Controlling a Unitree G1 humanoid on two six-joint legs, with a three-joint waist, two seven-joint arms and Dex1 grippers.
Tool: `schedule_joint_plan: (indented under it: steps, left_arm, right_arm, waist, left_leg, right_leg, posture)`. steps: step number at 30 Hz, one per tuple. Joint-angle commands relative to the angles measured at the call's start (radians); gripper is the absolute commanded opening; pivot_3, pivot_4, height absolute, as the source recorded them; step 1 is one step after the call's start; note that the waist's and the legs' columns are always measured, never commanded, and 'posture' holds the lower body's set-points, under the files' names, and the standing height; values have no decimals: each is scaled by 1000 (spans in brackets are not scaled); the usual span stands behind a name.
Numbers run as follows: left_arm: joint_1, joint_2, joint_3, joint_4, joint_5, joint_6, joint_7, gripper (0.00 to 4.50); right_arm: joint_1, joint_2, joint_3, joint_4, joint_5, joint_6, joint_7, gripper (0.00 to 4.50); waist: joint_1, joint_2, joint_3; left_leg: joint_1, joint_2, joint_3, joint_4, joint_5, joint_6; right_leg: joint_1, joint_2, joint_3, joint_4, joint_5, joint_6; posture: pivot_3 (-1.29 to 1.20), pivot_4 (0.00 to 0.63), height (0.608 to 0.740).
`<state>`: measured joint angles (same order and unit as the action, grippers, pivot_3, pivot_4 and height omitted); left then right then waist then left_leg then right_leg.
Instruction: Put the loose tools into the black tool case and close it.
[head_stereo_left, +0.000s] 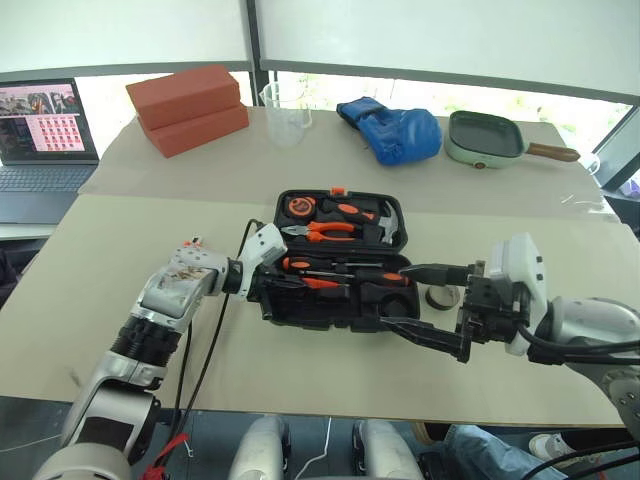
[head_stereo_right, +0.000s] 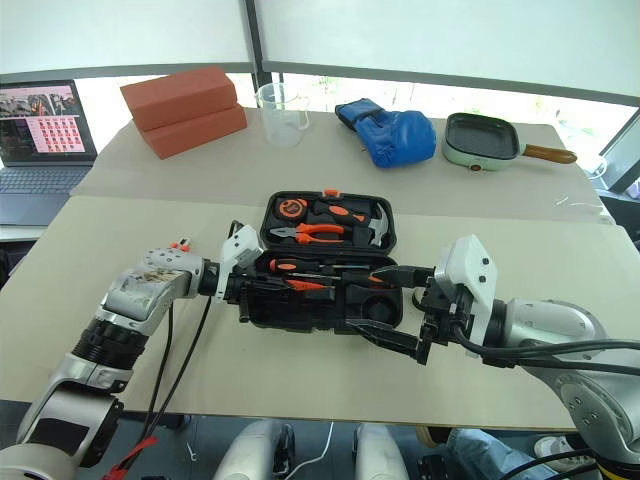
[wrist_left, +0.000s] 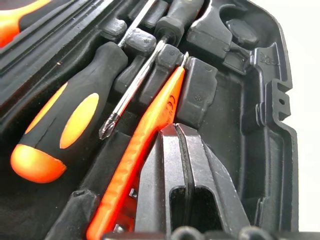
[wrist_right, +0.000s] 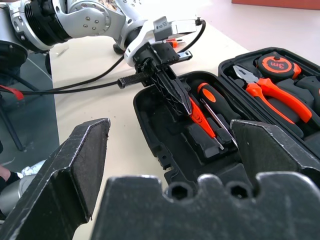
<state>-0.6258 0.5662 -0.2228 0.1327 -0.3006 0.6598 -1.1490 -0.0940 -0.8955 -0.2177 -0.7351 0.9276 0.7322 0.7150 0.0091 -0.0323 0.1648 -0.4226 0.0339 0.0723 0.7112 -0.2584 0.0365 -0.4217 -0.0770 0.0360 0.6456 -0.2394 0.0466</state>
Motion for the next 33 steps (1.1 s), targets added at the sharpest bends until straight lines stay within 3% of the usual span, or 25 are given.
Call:
schedule_joint_plan:
  steps: [1,7,20,33]
  left_arm:
    - [-18,1,85,-49,-82,23,-14,20]
    - [-3,9,57,-76,-73,-16,-37,20]
    - [-6,-59,-32,110,87,-267,-1,20]
    - [34,-60,-38,131,119,-308,-3,20]
  right_arm:
    - [-14,1,-18,-9,15,-7,1,4500]
    - [-30,10,-15,2,27,0,-5,4500]
    - [-43,8,-48,-7,121,23,-63,4500]
    - [-91,5,-44,27,181,29,-95,4500]
  waist:
    - [0,0,0]
    - [3,0,0]
    - [2,0,0]
    - [2,1,-1]
  left_leg:
    - [0,0,0,0,0,0]
    - [-1,0,0,0,0,0]
    - [-1,0,0,0,0,0]
    - [0,0,0,0,0,0]
  right_leg:
    - [0,0,0,0,0,0]
    - [0,0,0,0,0,0]
    - [0,0,0,-1,0,0]
    - [1,0,0,0,0,0]
  posture:
    - [0,150,738]
    - [0,150,738]
    - [0,150,738]
    - [0,150,738]
